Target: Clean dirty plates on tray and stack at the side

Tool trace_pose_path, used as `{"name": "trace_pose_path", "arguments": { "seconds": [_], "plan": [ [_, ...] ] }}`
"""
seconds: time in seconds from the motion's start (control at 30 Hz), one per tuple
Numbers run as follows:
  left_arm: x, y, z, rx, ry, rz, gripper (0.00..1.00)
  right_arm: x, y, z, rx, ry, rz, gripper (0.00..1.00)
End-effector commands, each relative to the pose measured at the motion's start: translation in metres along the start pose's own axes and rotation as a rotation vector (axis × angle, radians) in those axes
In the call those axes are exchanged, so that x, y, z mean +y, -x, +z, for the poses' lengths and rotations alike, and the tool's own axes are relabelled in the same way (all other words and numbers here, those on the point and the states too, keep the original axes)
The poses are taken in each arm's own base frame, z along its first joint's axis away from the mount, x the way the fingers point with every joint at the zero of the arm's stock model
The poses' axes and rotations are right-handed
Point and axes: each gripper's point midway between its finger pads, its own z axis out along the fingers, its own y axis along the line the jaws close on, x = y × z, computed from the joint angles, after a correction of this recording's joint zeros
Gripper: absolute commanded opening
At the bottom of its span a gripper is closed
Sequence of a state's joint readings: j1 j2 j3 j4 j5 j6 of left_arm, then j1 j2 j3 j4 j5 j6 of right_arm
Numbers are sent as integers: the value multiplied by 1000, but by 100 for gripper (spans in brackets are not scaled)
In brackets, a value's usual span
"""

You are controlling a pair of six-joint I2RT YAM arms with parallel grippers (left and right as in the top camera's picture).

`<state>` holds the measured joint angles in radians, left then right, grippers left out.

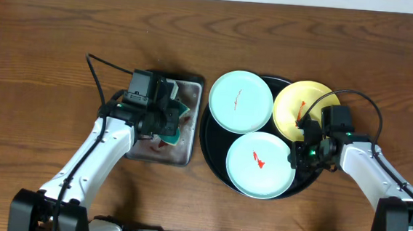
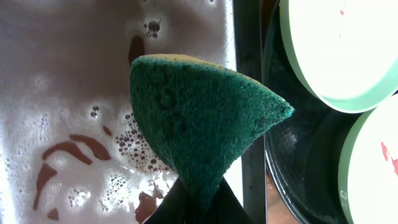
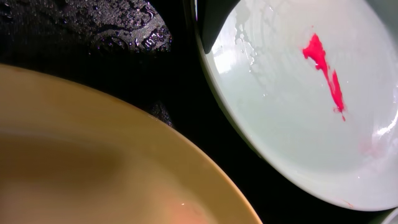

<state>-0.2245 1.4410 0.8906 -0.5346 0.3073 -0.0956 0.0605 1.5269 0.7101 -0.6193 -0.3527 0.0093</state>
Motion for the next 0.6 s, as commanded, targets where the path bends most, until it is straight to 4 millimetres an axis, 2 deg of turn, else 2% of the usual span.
{"name": "trace_pose_path", "arguments": {
  "seconds": [0.0, 0.1, 0.37, 0.5, 0.57],
  "plan": [
    [2, -2, 0, 1, 22, -70, 7, 0, -3, 3, 9, -3, -7, 1],
    [14, -1, 1, -25, 153, -110, 7, 0, -3, 3, 10, -3, -7, 1],
    [7, -5, 6, -53, 313, -15, 7, 0, -3, 3, 10, -3, -7, 1],
    [-4, 0, 4, -68, 302, 2, 7, 0, -3, 3, 11, -3, -7, 1],
    [-20, 2, 2, -61, 259, 41, 7, 0, -3, 3, 9, -3, -7, 1]
  ]
}}
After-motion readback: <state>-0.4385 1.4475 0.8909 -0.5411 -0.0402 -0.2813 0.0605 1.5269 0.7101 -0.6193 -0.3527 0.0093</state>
